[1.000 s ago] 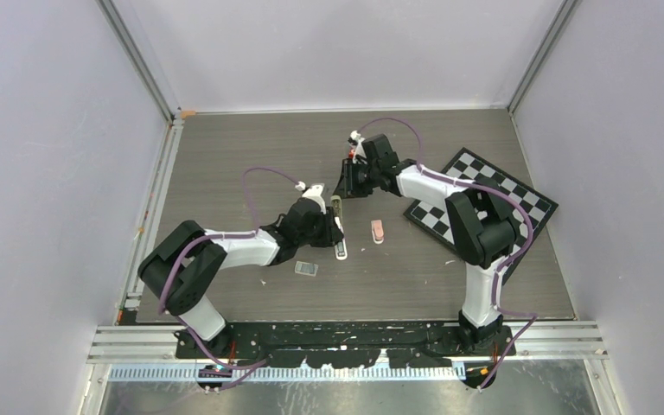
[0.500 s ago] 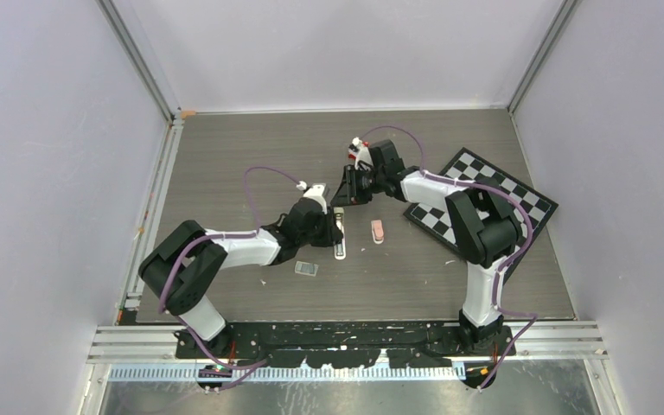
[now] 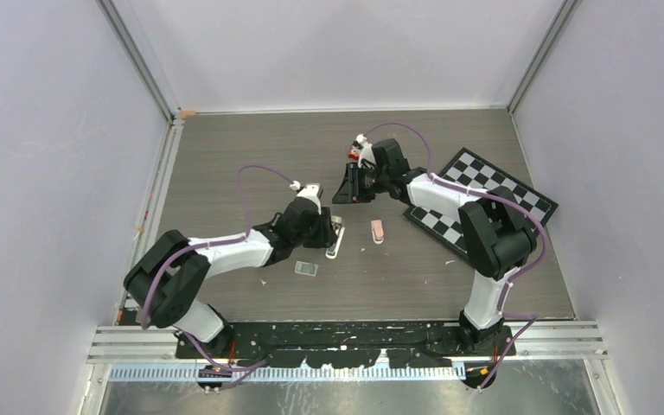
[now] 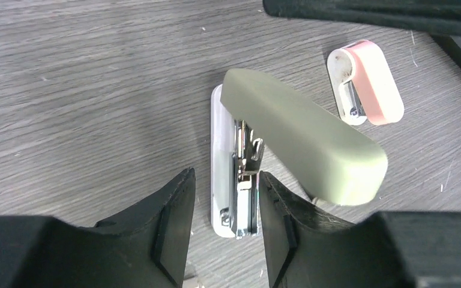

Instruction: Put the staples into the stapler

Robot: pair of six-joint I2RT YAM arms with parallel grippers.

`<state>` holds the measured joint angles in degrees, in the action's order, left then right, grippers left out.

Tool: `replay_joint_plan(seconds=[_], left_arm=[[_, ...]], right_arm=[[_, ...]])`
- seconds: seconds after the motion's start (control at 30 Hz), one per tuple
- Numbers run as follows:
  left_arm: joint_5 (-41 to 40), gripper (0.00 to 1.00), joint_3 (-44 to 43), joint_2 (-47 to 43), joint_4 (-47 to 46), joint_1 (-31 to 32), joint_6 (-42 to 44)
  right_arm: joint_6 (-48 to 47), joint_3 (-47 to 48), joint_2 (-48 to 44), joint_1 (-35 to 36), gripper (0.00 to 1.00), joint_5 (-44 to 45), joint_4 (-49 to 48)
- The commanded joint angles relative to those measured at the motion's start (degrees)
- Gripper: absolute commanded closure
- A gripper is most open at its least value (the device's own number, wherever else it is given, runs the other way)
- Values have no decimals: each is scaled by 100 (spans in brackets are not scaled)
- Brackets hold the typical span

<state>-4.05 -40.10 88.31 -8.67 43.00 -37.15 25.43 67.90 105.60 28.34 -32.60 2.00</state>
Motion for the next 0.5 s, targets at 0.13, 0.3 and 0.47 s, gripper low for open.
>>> replay_joint_plan(seconds=[0.13, 0.3, 0.47], left_arm=[[-249, 52, 42, -877, 691, -29, 43], [-355, 52, 151, -1376, 1057, -24, -80], [-530, 50, 245, -1915, 1257, -44, -234]], right_arm=[[113, 143, -520, -1, 64, 1366, 925], [370, 16, -753, 16, 64, 1511, 1140], [483, -27, -802, 173, 64, 1556, 1283]])
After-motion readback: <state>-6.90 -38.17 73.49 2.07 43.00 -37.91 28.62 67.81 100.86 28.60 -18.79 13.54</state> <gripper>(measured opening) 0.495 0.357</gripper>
